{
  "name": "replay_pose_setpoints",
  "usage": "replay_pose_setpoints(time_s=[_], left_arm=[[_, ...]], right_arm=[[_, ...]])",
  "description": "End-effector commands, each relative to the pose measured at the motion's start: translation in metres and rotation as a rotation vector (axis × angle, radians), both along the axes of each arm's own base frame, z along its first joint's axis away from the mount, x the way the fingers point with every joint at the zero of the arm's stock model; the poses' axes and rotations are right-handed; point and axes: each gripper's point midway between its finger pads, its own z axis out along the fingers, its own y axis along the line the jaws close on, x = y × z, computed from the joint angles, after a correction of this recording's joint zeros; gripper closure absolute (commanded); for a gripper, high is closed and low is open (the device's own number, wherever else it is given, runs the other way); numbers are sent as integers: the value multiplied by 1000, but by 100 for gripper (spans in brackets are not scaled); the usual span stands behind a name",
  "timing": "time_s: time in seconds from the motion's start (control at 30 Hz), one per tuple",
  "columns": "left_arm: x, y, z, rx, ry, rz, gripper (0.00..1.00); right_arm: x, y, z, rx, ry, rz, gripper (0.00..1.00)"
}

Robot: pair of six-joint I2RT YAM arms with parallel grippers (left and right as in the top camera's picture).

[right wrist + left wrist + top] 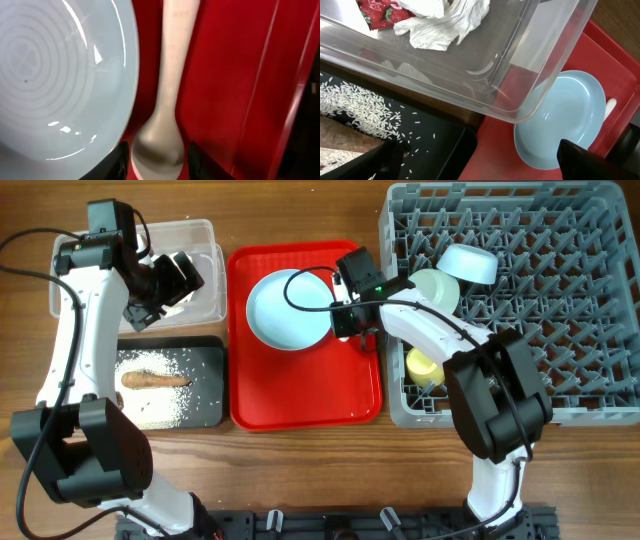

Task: Sort waste into correct bins and load items into the dishwasher rack
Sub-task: 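Carry the white spoon into the rack and release it upright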

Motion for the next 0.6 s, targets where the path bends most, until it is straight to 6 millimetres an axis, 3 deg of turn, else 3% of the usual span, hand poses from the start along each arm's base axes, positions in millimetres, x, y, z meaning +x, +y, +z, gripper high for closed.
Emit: replay_pose_setpoints(time_s=[0.0,0.1,0.27,0.4,0.47,0.57], left_arm=[[0,3,2,3,-6,17,0],[0,3,2,3,-6,17,0],[0,3,2,3,-6,17,0],[0,3,2,3,-6,17,0],[0,3,2,3,-6,17,0],[0,3,2,3,-6,17,0]], right_arm=[[-2,-6,-9,-28,11,-30,62],[-9,-9,-19,-31,24,-38,64],[-8,-9,-18,-31,18,-34,71],[0,-5,7,-4,-34,-29,81],[2,-4,18,8,-55,-30,80],[-1,-6,24,7,-54,-29,96]])
